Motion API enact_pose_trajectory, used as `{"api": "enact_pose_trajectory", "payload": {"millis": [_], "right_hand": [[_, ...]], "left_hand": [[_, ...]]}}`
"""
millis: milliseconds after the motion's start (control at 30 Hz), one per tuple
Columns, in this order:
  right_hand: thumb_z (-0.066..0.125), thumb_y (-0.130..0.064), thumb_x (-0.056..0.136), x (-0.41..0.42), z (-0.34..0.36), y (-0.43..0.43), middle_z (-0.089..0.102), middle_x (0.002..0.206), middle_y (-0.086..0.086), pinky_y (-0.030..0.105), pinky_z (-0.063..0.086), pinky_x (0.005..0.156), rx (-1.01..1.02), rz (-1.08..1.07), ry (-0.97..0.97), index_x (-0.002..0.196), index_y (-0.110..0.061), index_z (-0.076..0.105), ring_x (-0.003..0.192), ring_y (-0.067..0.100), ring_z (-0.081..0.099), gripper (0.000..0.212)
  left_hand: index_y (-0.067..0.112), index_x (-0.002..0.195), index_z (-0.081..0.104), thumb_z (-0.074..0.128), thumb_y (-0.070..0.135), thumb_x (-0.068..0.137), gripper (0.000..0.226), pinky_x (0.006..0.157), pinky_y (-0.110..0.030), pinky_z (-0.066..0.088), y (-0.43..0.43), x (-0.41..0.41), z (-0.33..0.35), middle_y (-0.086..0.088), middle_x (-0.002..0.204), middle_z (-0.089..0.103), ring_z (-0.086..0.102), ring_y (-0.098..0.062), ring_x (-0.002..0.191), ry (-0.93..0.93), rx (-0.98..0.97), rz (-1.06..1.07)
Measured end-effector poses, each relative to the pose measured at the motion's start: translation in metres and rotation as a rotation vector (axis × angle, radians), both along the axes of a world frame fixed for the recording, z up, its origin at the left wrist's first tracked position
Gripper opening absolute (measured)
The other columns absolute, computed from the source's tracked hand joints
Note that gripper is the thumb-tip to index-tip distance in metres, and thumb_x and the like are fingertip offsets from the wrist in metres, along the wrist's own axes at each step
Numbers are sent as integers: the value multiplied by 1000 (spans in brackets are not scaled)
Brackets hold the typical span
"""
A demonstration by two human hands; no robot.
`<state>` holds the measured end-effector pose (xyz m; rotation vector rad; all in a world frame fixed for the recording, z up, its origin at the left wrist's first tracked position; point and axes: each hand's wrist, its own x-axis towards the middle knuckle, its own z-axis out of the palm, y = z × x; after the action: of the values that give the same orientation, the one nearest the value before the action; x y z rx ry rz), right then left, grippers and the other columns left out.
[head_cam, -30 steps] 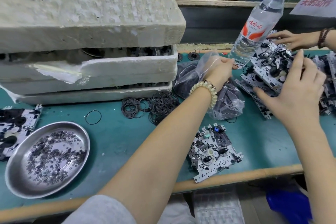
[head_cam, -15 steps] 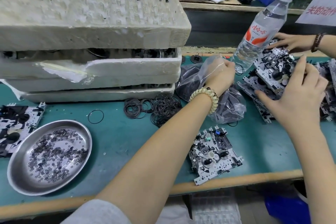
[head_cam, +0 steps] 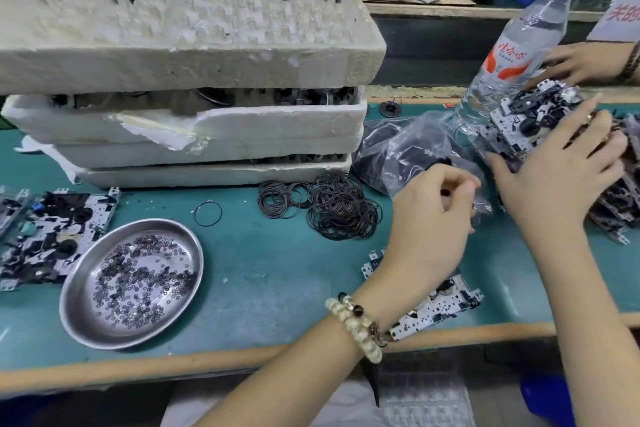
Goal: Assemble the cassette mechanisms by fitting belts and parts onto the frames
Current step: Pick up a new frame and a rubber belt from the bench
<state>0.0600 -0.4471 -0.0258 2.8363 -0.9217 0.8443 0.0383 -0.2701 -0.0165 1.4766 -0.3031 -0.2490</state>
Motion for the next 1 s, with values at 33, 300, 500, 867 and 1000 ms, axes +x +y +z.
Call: {"api": "enact_pose_trajectory", "payload": {"millis": [33, 300, 500, 867, 1000], "right_hand": [[71, -45, 83, -2, 0, -1, 18, 153, 33, 66, 21, 109, -5, 14, 5, 152, 4, 7, 139, 52, 21, 106], [74, -33, 82, -22, 2, -4, 16, 155, 32, 68, 13, 111, -72, 129, 12, 154, -4, 9, 141, 54, 15, 101], [73, -31, 83, -27, 5, 5, 20, 154, 31, 66, 13, 112, -150, 189, 61, 153, -10, 19, 140, 53, 18, 90], [63, -25, 90, 11, 18, 20, 45, 139, 27, 59, 21, 110, -389, 373, 123, 120, -7, 64, 132, 49, 34, 35], [58, -16, 88, 47, 30, 30, 61, 117, 20, 52, 31, 103, -538, 294, 438, 102, -4, 72, 114, 39, 46, 23]], "left_hand": [[11, 100, 67, 55, 11, 101, 12, 74, -41, 61, 5, 0, 0, 7, 87, 64, 64, -12, 73, -7, 37, -26], [22, 93, 70, 60, 17, 97, 12, 76, -48, 59, 60, -16, -1, 5, 89, 71, 68, -24, 80, 18, 139, -138], [22, 93, 70, 60, 20, 97, 11, 75, -47, 59, 91, -28, -8, 2, 91, 72, 68, -24, 78, 44, 164, -180], [37, 92, 68, 53, 52, 79, 25, 75, -45, 55, 126, -42, -6, 10, 92, 72, 65, -9, 76, 55, 145, -179], [38, 93, 68, 55, 51, 82, 21, 74, -41, 55, 138, -46, -7, 13, 93, 73, 65, -11, 78, 65, 154, -156]]}}
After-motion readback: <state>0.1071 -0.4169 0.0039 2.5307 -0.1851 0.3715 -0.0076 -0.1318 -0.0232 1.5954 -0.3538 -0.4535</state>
